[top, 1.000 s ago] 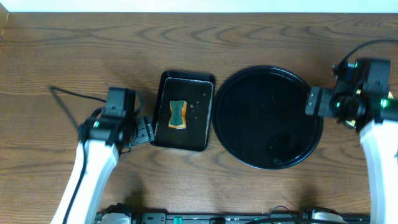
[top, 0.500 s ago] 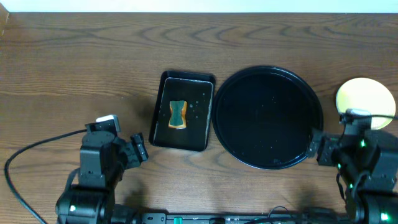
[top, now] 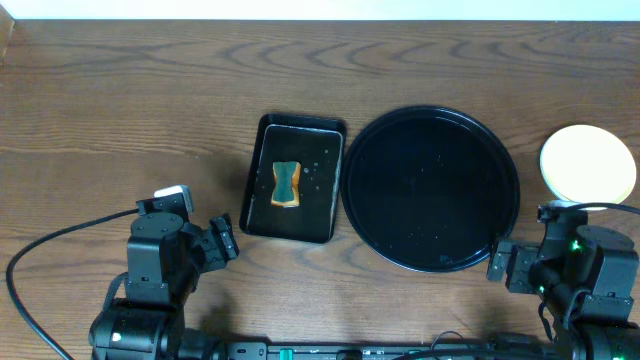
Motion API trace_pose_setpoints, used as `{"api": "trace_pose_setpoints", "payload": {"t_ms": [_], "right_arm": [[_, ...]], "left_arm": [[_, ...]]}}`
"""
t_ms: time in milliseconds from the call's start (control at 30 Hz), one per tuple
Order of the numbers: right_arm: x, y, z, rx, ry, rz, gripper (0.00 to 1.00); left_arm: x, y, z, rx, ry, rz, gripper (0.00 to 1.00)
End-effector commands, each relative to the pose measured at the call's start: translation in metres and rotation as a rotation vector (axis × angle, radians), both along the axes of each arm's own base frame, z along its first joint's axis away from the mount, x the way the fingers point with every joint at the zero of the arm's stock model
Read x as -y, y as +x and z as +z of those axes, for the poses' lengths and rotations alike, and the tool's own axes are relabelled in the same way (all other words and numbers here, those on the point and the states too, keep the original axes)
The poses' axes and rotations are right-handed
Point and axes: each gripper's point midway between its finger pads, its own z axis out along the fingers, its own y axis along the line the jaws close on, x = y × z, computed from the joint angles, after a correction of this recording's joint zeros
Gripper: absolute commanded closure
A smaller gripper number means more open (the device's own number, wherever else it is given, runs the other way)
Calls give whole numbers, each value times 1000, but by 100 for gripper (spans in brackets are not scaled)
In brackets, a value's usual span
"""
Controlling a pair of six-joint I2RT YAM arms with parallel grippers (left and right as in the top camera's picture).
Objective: Clean dirty plates on tray and stack at the side
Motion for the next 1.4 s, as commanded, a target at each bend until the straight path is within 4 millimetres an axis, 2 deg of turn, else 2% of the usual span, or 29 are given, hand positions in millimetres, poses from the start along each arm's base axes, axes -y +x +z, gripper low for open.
{"api": "trace_pose_setpoints", "payload": {"t_ms": [0, 167, 233, 300, 433, 567, 667, 867, 967, 1133, 1367], "right_arm": [[5, -8, -8, -44, -24, -19, 1], [3, -10, -8, -41, -17, -18, 1], [1, -6, -1, 8, -14, -9, 1], [2, 2, 15, 109, -23, -5, 1], [2, 22, 60, 384, -41, -2, 1], [-2, 28, 92, 620, -62, 27, 1], [-5, 28, 102, 751, -65, 35, 1], [-5, 24, 105, 969, -107, 45, 1], [-7, 27, 102, 1047, -133, 58, 1], [-10, 42, 77, 1055, -138, 74, 1], [-14, 64, -7, 910, -140, 115, 1]], "left_arm": [[0, -1, -3, -7, -1, -1, 16], [0, -1, -3, -7, -1, -1, 16], [0, -1, -3, -7, -1, -1, 16], [0, -1, -3, -7, -1, -1, 16], [0, -1, -3, -7, -1, -1, 16], [0, -1, -3, -7, -1, -1, 16], [0, -1, -3, -7, -1, -1, 16], [0, -1, -3, -7, -1, -1, 16], [0, -1, -3, -7, -1, -1, 16], [0, -1, -3, -7, -1, -1, 15], [0, -1, -3, -7, -1, -1, 16]]}}
